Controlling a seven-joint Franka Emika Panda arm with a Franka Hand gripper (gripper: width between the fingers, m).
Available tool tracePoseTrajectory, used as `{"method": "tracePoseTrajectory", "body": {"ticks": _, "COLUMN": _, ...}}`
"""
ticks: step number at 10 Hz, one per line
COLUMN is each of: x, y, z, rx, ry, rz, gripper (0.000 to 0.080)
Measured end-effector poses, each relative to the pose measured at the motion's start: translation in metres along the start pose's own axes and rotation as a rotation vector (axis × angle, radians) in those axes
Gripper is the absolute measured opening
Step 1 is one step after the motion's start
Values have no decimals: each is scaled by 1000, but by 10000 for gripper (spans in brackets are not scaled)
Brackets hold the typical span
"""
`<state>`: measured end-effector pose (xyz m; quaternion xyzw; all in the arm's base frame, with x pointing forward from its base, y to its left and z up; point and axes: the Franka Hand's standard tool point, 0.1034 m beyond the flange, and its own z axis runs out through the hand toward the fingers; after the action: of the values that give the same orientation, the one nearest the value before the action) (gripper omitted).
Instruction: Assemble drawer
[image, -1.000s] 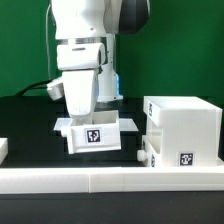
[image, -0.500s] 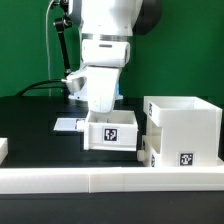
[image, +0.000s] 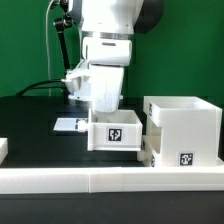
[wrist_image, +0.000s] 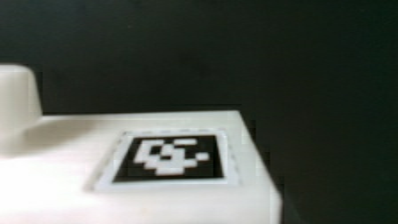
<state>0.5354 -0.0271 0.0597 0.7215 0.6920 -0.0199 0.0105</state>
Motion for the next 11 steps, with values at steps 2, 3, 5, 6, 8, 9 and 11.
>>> {"method": "tracePoseTrajectory", "body": {"ticks": 2, "x": 2, "y": 9, "z": 0, "rx": 6, "ry": 1, "rz": -16, "gripper": 44}}
{"method": "tracePoseTrajectory", "body": {"ticks": 3, "x": 2, "y": 8, "z": 1, "rx": 9, "ry": 1, "rz": -15, "gripper": 44}}
{"method": "tracePoseTrajectory", "body": {"ticks": 5, "x": 3, "y": 8, "z": 2, "rx": 6, "ry": 2, "rz": -15, "gripper": 44}}
{"method": "tracePoseTrajectory", "body": {"ticks": 6, "x": 5, "y": 10, "z": 3, "rx": -18, "ry": 10, "rz": -18, "gripper": 44}}
{"method": "tracePoseTrajectory", "body": {"ticks": 8, "x": 9, "y": 12, "z": 0, "rx": -14, "ry": 8, "rz": -23, "gripper": 44}}
{"method": "tracePoseTrajectory", "body": {"ticks": 9, "x": 12, "y": 13, "z": -1, "rx": -16, "ry": 9, "rz": -27, "gripper": 44}}
{"method": "tracePoseTrajectory", "body": {"ticks": 11, "x": 17, "y": 14, "z": -2, "rx": -16, "ry": 11, "rz": -29, "gripper": 44}}
